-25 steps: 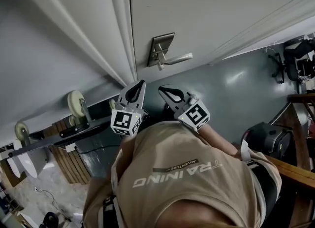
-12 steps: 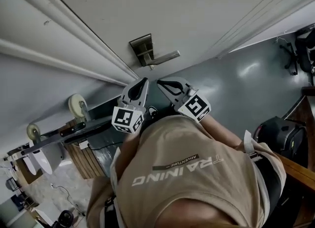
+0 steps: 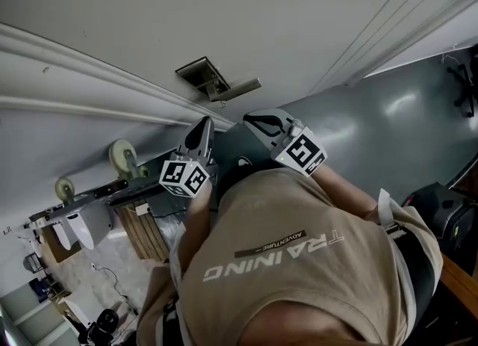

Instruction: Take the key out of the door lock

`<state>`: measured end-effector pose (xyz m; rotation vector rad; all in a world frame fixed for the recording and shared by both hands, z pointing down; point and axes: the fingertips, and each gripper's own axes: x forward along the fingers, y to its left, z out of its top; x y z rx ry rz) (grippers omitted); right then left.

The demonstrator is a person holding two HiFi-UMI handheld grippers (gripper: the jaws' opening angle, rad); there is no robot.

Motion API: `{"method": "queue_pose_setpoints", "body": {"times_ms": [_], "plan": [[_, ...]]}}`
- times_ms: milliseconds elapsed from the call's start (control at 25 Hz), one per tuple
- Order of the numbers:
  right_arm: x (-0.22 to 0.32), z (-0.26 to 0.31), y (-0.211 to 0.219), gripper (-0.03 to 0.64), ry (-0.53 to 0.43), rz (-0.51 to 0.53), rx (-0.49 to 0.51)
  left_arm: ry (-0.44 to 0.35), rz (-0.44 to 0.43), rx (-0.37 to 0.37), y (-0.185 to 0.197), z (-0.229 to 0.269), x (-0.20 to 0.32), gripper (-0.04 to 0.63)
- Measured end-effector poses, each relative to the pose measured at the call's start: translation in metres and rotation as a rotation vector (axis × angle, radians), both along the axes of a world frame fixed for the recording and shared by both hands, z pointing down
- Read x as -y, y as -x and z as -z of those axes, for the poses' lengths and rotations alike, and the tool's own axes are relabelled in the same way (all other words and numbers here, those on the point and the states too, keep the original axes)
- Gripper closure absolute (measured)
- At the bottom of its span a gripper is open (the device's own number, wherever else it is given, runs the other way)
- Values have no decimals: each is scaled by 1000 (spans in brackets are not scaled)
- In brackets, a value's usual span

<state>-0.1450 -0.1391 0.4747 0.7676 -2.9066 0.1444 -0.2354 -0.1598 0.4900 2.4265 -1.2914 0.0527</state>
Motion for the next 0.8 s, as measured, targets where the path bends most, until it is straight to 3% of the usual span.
{"method": "queue_pose_setpoints", "body": {"times_ms": [200,320,560,800], "plan": [[9,0,-4,602,-9,10,-15,11,17,-44,0,1,4,586],[14,4,-1,601,-18,2,-17,59,2,-76,-1,-8,5,585],[21,11,0,601,-45,-39,-29,173,16,-314,6,-28,25,584],[25,12,-1,603,-31,-98,-42,248,36,-453,18,-41,35,584]]}}
